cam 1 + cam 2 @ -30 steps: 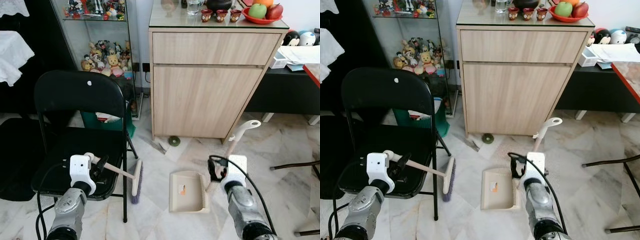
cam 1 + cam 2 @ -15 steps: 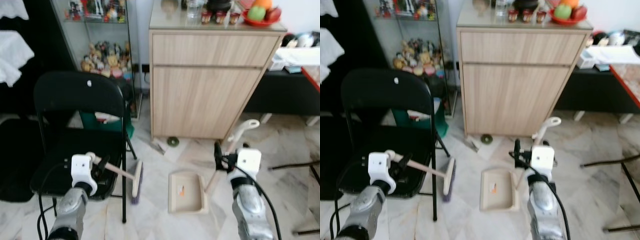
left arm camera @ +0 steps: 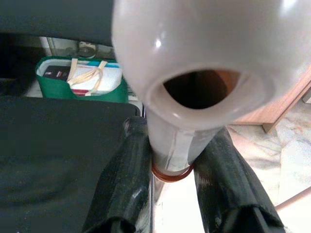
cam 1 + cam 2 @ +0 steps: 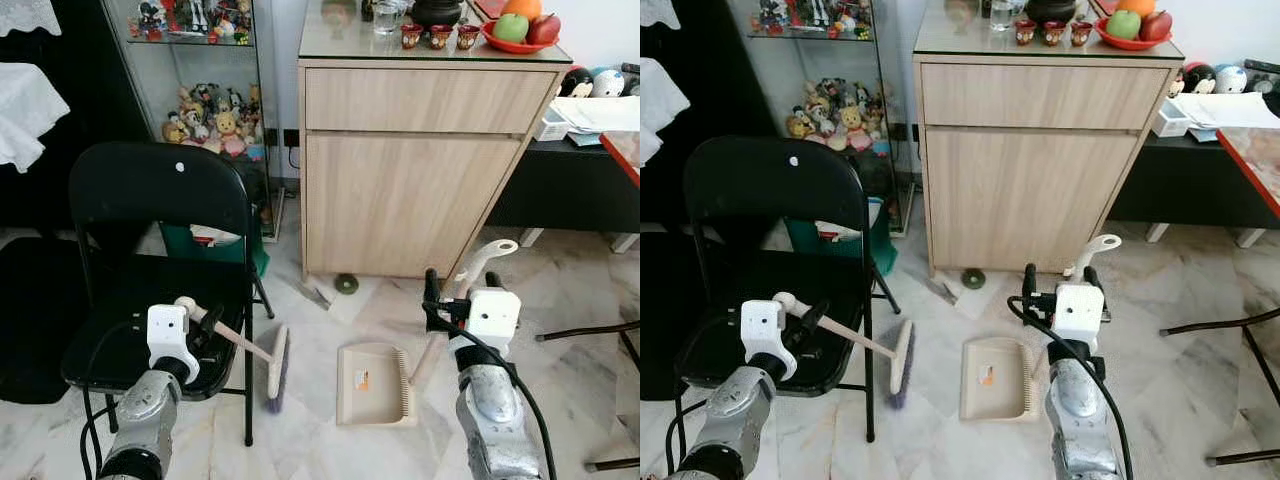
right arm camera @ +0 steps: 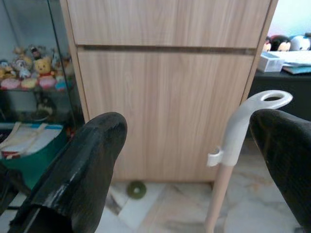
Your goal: Sweep floor
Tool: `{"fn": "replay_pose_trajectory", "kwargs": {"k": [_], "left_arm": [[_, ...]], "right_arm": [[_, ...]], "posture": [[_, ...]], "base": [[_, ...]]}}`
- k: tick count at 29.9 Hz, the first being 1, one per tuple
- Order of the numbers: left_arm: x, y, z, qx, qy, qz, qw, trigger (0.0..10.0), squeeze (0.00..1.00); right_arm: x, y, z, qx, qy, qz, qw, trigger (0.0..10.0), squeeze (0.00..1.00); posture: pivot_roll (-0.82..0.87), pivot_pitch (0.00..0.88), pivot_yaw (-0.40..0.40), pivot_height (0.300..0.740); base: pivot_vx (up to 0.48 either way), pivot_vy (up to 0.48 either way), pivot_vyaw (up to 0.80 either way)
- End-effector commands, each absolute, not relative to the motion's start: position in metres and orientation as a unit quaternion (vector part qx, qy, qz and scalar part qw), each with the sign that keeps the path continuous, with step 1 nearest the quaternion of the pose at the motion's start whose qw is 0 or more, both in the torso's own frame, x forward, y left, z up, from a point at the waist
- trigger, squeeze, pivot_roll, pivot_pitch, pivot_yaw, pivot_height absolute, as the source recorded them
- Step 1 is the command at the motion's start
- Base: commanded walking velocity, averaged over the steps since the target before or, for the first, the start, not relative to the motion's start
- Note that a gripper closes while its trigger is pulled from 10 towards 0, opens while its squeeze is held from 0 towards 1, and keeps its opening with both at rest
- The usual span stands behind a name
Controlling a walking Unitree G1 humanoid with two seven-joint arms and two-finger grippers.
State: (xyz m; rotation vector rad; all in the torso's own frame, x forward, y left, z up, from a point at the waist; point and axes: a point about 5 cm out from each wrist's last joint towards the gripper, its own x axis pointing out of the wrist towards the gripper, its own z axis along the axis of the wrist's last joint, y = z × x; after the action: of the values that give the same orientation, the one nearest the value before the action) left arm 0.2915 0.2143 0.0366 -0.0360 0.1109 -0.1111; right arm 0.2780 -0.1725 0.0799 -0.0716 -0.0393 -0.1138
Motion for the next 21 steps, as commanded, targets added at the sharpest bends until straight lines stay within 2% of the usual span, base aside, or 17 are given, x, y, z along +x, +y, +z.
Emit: {"fn": "replay_pose_trajectory", "kwargs": {"k": [1, 5, 9, 16, 21], "left_arm": [[0.292, 0.217, 0.042, -0.013, 0.039, -0.054, 0.998, 10.0, 0.00], [0.292, 0.216, 0.043, -0.012, 0.036, -0.055, 0.998, 10.0, 0.00], [0.292, 0.216, 0.044, -0.009, 0.033, -0.057, 0.998, 10.0, 0.00], [0.294, 0.216, 0.046, -0.006, 0.031, -0.061, 0.998, 10.0, 0.00], [0.295, 0.217, 0.049, -0.003, 0.027, -0.063, 0.998, 10.0, 0.00]], "right_arm": [[0.279, -0.173, 0.087, -0.031, -0.028, -0.063, 0.997, 10.0, 0.00], [0.279, -0.171, 0.085, -0.062, -0.039, -0.043, 0.996, 10.0, 0.00], [0.278, -0.178, 0.079, -0.061, -0.031, -0.056, 0.996, 10.0, 0.00], [0.275, -0.173, 0.076, -0.068, -0.039, -0.028, 0.997, 10.0, 0.00], [0.267, -0.184, 0.067, -0.070, -0.032, -0.048, 0.996, 10.0, 0.00]], "posture": [[-0.11, 0.077, -0.017, 0.740], [-0.10, 0.083, -0.015, 0.740], [-0.10, 0.090, -0.006, 0.740], [-0.09, 0.093, 0.008, 0.740], [-0.09, 0.091, 0.014, 0.740]], "base": [[0.000, 0.000, 0.00], [0.000, 0.000, 0.00], [0.000, 0.000, 0.00], [0.000, 0.000, 0.00], [0.000, 0.000, 0.00]]}}
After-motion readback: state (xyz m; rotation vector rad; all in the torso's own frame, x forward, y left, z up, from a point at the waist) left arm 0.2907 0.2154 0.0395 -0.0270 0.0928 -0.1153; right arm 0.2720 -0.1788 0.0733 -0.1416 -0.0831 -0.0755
